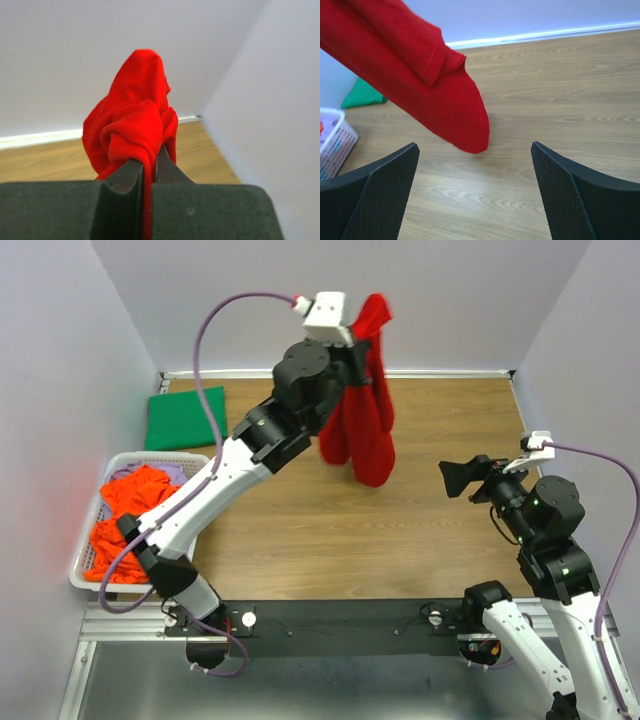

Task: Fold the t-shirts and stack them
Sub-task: Move the tshirt to the center of the board, then flatten the tshirt out

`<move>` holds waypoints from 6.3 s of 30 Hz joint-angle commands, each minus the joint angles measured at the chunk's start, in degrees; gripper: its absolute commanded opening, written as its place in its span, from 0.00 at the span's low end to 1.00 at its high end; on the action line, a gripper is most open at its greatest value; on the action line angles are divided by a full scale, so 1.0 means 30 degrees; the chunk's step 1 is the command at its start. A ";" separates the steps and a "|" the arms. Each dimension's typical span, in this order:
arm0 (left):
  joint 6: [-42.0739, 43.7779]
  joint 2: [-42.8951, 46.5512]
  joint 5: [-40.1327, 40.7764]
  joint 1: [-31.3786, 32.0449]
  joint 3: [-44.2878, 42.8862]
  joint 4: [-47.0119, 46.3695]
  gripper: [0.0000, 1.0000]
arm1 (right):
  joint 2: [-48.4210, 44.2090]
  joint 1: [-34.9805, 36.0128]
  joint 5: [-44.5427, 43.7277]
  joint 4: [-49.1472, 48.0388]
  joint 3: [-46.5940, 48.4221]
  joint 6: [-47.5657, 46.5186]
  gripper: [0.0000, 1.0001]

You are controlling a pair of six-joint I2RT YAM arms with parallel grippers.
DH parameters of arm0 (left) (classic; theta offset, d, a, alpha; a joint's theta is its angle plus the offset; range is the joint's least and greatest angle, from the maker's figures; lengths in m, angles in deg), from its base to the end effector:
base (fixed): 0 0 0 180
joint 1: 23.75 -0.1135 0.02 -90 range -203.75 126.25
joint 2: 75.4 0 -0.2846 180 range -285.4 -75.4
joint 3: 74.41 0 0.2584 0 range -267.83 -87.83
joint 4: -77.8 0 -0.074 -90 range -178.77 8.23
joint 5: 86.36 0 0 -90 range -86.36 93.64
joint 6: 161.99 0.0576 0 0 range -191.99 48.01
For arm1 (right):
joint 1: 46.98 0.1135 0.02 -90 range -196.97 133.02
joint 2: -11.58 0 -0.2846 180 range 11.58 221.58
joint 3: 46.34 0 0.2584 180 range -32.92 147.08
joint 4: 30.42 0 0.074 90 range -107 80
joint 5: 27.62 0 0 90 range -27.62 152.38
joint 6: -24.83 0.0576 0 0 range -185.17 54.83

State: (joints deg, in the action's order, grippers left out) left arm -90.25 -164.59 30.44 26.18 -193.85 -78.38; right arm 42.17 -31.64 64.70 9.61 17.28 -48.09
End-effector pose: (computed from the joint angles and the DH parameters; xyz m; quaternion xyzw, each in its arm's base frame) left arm 0.2541 -0.2617 0.5423 0.0106 0.6708 -0.2787 0.6872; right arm 0.1172 0.0346 0.3831 -0.0020 0.7489 0.1995 0.6319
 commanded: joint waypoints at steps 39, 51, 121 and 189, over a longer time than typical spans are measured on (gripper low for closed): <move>-0.5428 0.1758 -0.0440 0.4298 1.4551 -0.0480 0.81 | 1.0044 0.0075 -0.0011 0.1941 -0.2960 0.3885 0.77; -0.3318 -0.6772 -0.0118 0.5738 0.7889 0.2834 0.80 | 1.2799 -0.0013 -0.1274 0.0915 -0.4983 0.5292 0.50; -0.8977 1.3091 0.2288 -0.7474 1.9462 0.8051 0.89 | 1.4905 0.0624 0.0806 -0.3127 -0.1061 0.1339 0.51; -0.7329 0.4708 -0.3548 -0.4543 2.0368 -0.1092 0.88 | 2.2146 -0.0542 0.3877 -0.3243 0.5333 0.0694 0.53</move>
State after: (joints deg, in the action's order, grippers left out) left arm -108.15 -152.96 13.35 13.57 -133.83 -82.77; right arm 108.57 -34.75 61.54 0.12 38.11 -48.11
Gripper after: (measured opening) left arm 0.872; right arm 0.530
